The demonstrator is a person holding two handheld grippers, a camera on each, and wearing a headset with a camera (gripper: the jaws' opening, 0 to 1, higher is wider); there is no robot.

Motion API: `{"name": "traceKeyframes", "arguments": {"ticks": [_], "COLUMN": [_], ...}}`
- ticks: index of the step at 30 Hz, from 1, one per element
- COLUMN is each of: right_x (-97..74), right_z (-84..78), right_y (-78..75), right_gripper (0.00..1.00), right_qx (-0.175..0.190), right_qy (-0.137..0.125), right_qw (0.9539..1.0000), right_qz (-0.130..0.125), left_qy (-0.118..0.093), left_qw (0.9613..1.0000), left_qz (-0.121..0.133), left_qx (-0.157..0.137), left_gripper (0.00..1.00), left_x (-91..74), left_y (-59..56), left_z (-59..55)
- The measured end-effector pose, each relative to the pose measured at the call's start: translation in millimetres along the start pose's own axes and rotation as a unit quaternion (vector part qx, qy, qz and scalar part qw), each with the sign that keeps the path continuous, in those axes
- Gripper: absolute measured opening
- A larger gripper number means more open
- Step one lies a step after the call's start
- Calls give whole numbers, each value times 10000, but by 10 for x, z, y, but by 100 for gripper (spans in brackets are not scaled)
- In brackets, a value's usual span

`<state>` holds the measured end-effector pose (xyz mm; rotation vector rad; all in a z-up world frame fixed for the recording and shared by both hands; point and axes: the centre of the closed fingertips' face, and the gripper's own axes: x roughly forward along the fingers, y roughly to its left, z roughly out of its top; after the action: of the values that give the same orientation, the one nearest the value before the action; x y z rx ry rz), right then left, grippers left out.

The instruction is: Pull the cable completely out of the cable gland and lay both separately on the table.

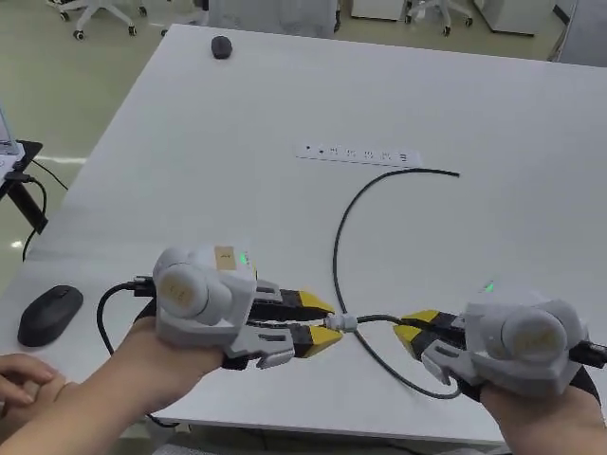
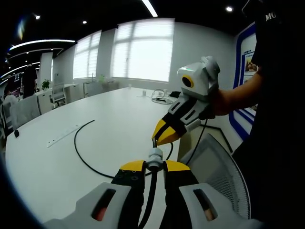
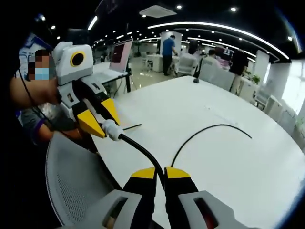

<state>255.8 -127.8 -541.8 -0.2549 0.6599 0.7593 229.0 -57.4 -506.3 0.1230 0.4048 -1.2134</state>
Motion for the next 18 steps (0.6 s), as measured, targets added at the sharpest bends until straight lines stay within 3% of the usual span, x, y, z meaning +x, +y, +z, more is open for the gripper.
{"name": "traceKeyframes", "arguments": {"ticks": [7,11,18], "right_x": [10,21,7], "right_z": [-120,-162,-138], "right_y": [-142,-136,-115], "right_gripper": [1,1,2], "right_qx": [394,585,458], "right_qy": [16,40,-29], "right_qw": [9992,9983,9989], "right_qz": [-70,-26,9], "left_qy": [26,60,109], "left_qw": [10000,10000,9998], "left_qz": [23,35,121], "left_qx": [-25,-42,-65], "left_gripper": [15,15,15], "left_x": [9,16,6], "left_y": [6,4,20], "left_z": [-2,-20,-54]}}
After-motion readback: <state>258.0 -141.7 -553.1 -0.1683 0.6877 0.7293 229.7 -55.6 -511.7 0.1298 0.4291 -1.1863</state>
